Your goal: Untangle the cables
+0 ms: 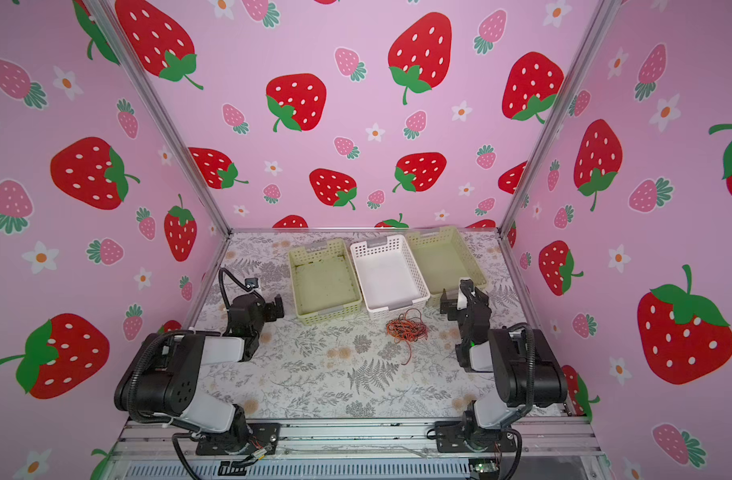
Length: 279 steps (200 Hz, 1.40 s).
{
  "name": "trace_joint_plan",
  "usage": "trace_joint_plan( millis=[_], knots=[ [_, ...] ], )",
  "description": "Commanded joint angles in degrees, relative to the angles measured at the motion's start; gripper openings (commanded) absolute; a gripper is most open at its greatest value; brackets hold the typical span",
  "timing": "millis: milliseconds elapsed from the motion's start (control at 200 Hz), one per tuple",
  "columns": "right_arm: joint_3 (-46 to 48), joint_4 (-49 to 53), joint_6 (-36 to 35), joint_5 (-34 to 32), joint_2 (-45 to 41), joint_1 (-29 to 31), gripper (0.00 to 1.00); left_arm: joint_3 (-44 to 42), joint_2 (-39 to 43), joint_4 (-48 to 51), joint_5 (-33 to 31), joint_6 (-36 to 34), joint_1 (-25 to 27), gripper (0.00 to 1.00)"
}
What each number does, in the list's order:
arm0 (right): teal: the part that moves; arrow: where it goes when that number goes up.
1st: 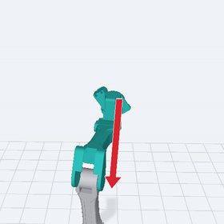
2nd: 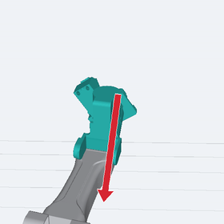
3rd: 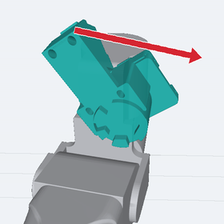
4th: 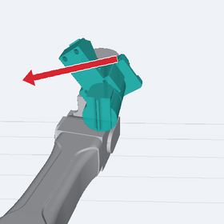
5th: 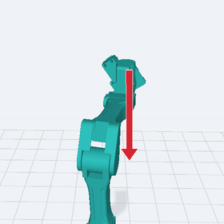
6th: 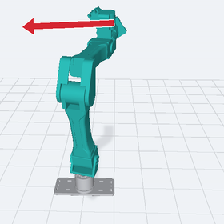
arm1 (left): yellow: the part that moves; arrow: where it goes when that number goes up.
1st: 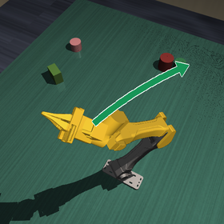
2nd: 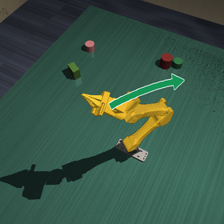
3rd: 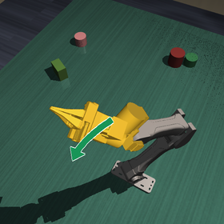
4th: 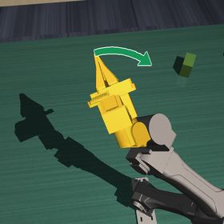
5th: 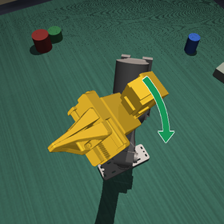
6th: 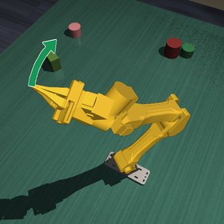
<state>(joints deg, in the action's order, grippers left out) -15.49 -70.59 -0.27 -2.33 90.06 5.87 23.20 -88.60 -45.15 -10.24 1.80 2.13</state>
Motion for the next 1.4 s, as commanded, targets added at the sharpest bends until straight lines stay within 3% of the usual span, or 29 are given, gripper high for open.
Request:
trace_joint_plan(
  millis=[0, 780, 885, 945, 1051, 1241, 1391],
  knots=[
    [0.21, -1.02, -0.34, -0.05, -0.14, -0.16, 0.99, 1.79, -0.13, -0.67, 0.55, 0.28, -0.2, 0.99],
    [0.4, -1.42, 0.19, -1.03, -0.3, -0.3, 0.99, 2.11, 0.05, 0.03, 3.26, 0.59, -1.43, 0.99],
    [2.59, -2.95, 0.49, -1.84, -3.71, -0.24, 0.99, 3.32, 3.59, 4.6, 3.8, 0.39, -1.38, 0.99],
    [2.64, 0.67, 1.45, -4.09, -7.68, -0.14, 0.99, 5.03, 6.97, 10.28, 3.08, 0.51, -1.34, 0.99],
    [-0.65, 16.09, 5.43, -5.37, -15.48, 0.04, 0.99, 6.87, 13.74, 17.83, 1.84, 1.95, -1.39, 0.99],
    [-3.31, 34.67, 9.05, -3.97, -26.27, 2.76, 0.97, 11.92, 25.2, 37.72, 9.97, 7.28, -0.2, 0.96],
    [-3.64, 44.22, 9.27, 1.75, -32.55, 5.73, 0.9, 12.66, 30.89, 46.63, 10.83, 7.51, 7.75, 0.94]
  ],
)
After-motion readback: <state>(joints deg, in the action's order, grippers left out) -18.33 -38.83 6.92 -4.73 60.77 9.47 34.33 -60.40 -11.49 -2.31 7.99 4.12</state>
